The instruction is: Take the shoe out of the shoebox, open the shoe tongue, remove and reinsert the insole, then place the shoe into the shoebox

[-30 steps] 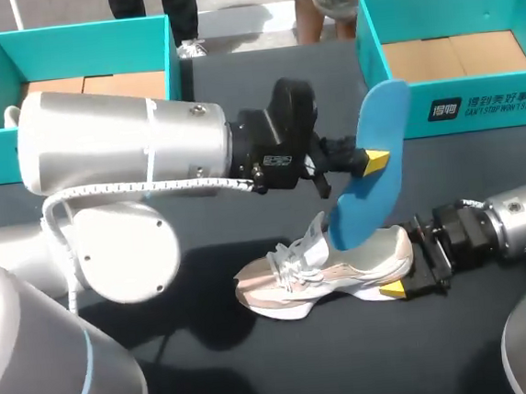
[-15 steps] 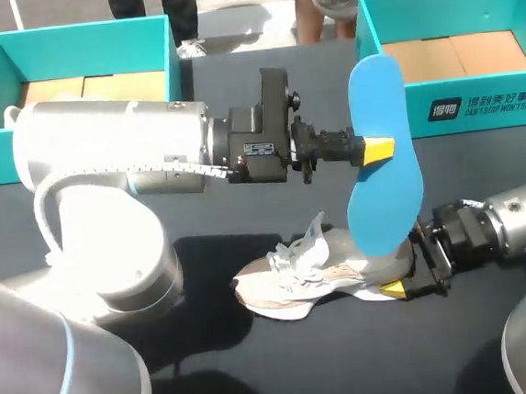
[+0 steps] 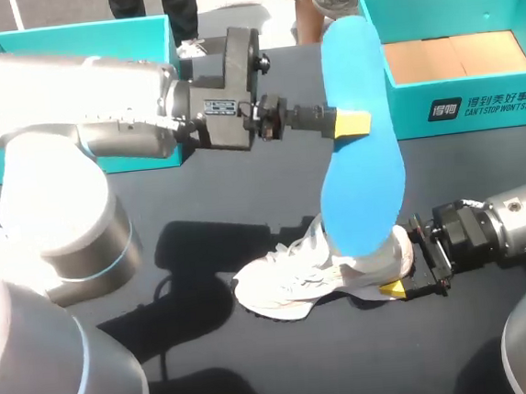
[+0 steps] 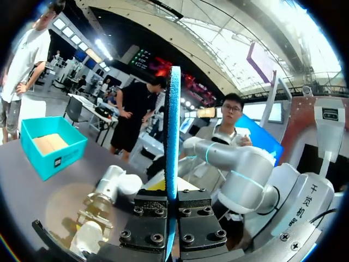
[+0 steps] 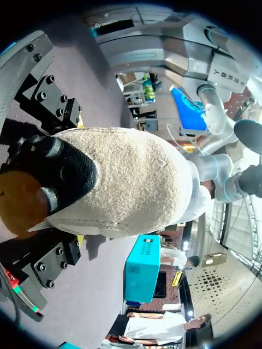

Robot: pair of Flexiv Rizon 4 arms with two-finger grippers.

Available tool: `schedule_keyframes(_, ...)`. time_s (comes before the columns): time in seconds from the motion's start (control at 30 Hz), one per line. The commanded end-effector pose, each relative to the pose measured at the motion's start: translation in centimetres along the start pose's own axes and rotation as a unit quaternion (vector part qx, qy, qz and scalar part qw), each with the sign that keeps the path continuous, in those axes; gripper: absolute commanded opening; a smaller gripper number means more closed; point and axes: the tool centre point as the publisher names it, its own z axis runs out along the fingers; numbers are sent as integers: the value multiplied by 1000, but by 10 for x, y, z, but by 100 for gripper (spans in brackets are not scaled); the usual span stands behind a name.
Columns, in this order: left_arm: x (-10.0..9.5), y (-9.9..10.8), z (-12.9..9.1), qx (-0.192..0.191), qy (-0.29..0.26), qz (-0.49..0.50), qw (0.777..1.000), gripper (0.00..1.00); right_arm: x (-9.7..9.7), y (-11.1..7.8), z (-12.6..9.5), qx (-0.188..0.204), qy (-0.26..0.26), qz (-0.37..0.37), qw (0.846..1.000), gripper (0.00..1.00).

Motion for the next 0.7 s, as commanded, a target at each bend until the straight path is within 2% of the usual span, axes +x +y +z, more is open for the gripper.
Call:
schedule_keyframes(0.03,18,-5,-31,9,-21,-45,999,0,1,-3,3,2,-1,0,1000,0)
schedule_keyframes(0.07,21,-9,-34,25,-11,-61,998,0,1,-3,3,2,-1,0,1000,0)
schedule_keyframes(0.1,23,-11,-34,17,-15,-63,998,0,1,-3,3,2,-1,0,1000,0)
schedule_keyframes(0.13,26,-15,-36,30,-18,-66,997,0,1,-3,3,2,-1,0,1000,0)
schedule_keyframes(0.3,37,-23,-34,38,-18,-91,995,0,1,-3,3,2,-1,0,1000,0)
schedule_keyframes(0.47,48,-29,-26,13,0,-127,992,0,1,-3,3,2,-1,0,1000,0)
schedule_keyframes(0.57,55,-35,-28,-4,-17,-130,991,0,1,-3,3,2,-1,0,1000,0)
schedule_keyframes(0.7,62,-43,-31,-7,-24,-127,992,0,1,-3,3,2,-1,0,1000,0)
